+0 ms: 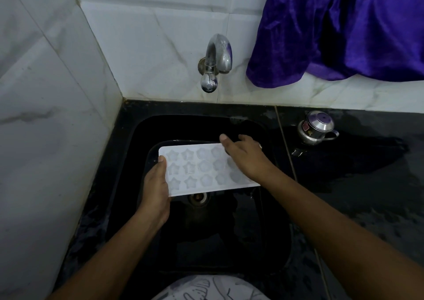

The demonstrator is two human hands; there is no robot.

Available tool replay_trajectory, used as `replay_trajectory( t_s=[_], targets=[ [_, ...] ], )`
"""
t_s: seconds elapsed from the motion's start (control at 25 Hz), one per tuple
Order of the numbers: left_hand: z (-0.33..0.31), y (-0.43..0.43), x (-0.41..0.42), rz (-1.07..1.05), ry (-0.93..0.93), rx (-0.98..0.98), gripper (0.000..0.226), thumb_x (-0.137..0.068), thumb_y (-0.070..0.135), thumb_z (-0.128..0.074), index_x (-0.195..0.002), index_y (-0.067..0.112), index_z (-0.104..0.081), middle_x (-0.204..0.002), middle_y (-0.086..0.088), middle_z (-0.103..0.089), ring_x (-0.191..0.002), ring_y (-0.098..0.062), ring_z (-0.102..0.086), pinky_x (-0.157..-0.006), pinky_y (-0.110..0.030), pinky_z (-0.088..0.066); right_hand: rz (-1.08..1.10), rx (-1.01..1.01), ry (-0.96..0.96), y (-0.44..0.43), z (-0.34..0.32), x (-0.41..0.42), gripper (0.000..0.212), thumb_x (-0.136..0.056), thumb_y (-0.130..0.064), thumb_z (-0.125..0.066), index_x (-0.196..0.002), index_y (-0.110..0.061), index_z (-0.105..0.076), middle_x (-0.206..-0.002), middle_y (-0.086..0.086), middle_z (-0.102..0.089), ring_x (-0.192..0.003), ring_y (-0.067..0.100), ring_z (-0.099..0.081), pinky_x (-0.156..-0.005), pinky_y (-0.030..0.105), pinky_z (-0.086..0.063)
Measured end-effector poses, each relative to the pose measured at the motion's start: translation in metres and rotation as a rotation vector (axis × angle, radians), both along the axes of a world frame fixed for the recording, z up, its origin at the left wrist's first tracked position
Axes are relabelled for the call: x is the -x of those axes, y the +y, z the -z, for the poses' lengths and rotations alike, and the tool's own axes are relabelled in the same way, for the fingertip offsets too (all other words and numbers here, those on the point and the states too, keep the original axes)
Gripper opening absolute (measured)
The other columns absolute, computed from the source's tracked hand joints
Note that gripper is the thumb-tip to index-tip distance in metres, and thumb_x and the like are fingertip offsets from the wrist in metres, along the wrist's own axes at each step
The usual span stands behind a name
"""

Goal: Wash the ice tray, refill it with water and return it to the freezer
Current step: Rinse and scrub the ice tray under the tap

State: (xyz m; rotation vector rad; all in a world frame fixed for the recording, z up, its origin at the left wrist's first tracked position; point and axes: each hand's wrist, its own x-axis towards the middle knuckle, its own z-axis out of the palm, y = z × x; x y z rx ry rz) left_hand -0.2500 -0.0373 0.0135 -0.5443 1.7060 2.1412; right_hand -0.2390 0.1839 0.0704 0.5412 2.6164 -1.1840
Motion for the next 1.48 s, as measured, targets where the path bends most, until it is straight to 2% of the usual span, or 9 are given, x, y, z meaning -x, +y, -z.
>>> replay_trajectory(
  t_s=[0.12, 0.24, 0.52, 0.72, 0.88, 1.0, 1.16, 1.36, 1.48],
  targets=[
    [0.002, 0.002, -0.002, 0.008, 0.009, 0.026, 0.044, -0.111, 0.05, -0.043, -0.119, 0.02, -0.074, -0.11, -0.002, -0.083, -0.097, -0.02, -0.081, -0.066, -0.028, -0.064, 0.146, 0.128, -0.04, -0.008, 0.005, 0.004, 0.086, -0.09, -0.085, -0.032, -0.121, -0.014, -0.068, -0.156, 0.01, -0.048, -0.147, 0.033, -0.038, -0.121, 0.058, -0.027],
    [0.0, 0.001, -0.001, -0.01, 0.002, 0.009, 0.044, -0.11, 0.052, -0.044, -0.119, 0.02, -0.074, -0.109, -0.002, -0.083, -0.096, -0.021, -0.081, -0.066, -0.029, -0.064, 0.108, 0.016, -0.025, -0.01, 0.002, 0.005, 0.07, -0.093, -0.083, -0.028, -0.073, -0.032, -0.073, -0.139, 0.006, -0.053, -0.144, 0.037, -0.039, -0.119, 0.059, -0.027],
    [0.0, 0.001, -0.002, -0.012, -0.011, -0.021, 0.047, -0.109, 0.054, -0.045, -0.119, 0.019, -0.074, -0.109, -0.004, -0.083, -0.096, -0.023, -0.081, -0.063, -0.029, -0.064, -0.315, -0.779, 0.272, 0.006, 0.001, -0.011, 0.073, -0.099, -0.073, -0.02, -0.107, -0.029, -0.078, -0.162, 0.011, -0.036, -0.152, 0.037, -0.022, -0.122, 0.064, -0.015],
    [0.0, -0.006, -0.001, -0.019, -0.005, -0.027, 0.046, -0.11, 0.053, -0.043, -0.12, 0.02, -0.074, -0.109, -0.002, -0.083, -0.097, -0.022, -0.081, -0.063, -0.027, -0.064, -0.303, -0.503, 0.241, 0.011, 0.003, -0.018, 0.063, -0.096, -0.075, -0.032, -0.118, -0.034, -0.074, -0.164, 0.008, -0.032, -0.155, 0.032, -0.013, -0.124, 0.058, -0.014],
    [0.001, -0.003, -0.003, -0.009, -0.008, -0.022, 0.047, -0.109, 0.055, -0.043, -0.12, 0.021, -0.074, -0.11, -0.003, -0.083, -0.098, -0.022, -0.081, -0.064, -0.029, -0.065, -0.293, -0.633, 0.259, 0.008, 0.004, -0.014, 0.068, -0.095, -0.075, -0.027, -0.118, -0.03, -0.073, -0.163, 0.011, -0.033, -0.153, 0.035, -0.018, -0.123, 0.059, -0.017],
    [-0.003, -0.004, 0.0, -0.017, -0.007, -0.027, 0.047, -0.109, 0.055, -0.044, -0.122, 0.021, -0.074, -0.111, -0.002, -0.083, -0.098, -0.021, -0.081, -0.063, -0.028, -0.064, -0.293, -0.543, 0.242, 0.009, 0.003, -0.018, 0.069, -0.094, -0.077, -0.027, -0.124, -0.033, -0.071, -0.164, 0.01, -0.032, -0.154, 0.035, -0.017, -0.122, 0.059, -0.018],
    [-0.006, -0.006, -0.006, -0.008, -0.01, -0.007, 0.047, -0.109, 0.055, -0.044, -0.121, 0.021, -0.074, -0.11, -0.002, -0.083, -0.096, -0.02, -0.081, -0.062, -0.028, -0.064, -0.278, -0.64, 0.263, 0.008, 0.0, -0.019, 0.062, -0.098, -0.071, -0.03, -0.118, -0.032, -0.074, -0.16, 0.011, -0.038, -0.151, 0.035, -0.023, -0.12, 0.058, -0.021],
    [-0.01, -0.005, -0.013, -0.01, -0.002, 0.002, 0.047, -0.11, 0.054, -0.043, -0.117, 0.022, -0.075, -0.109, -0.001, -0.083, -0.096, -0.02, -0.081, -0.066, -0.029, -0.064, -0.272, -0.469, 0.228, 0.013, -0.003, -0.029, 0.058, -0.097, -0.072, -0.035, -0.119, -0.035, -0.074, -0.16, 0.008, -0.037, -0.152, 0.032, -0.021, -0.12, 0.056, -0.02],
    [-0.011, 0.005, -0.025, -0.008, -0.008, 0.007, 0.047, -0.11, 0.055, -0.042, -0.12, 0.022, -0.074, -0.11, -0.001, -0.083, -0.099, -0.022, -0.081, -0.076, -0.038, -0.061, -0.286, -0.648, 0.251, 0.019, -0.007, -0.031, 0.06, -0.098, -0.071, -0.032, -0.112, -0.031, -0.075, -0.157, 0.01, -0.04, -0.148, 0.034, -0.028, -0.118, 0.056, -0.024]
  ],
)
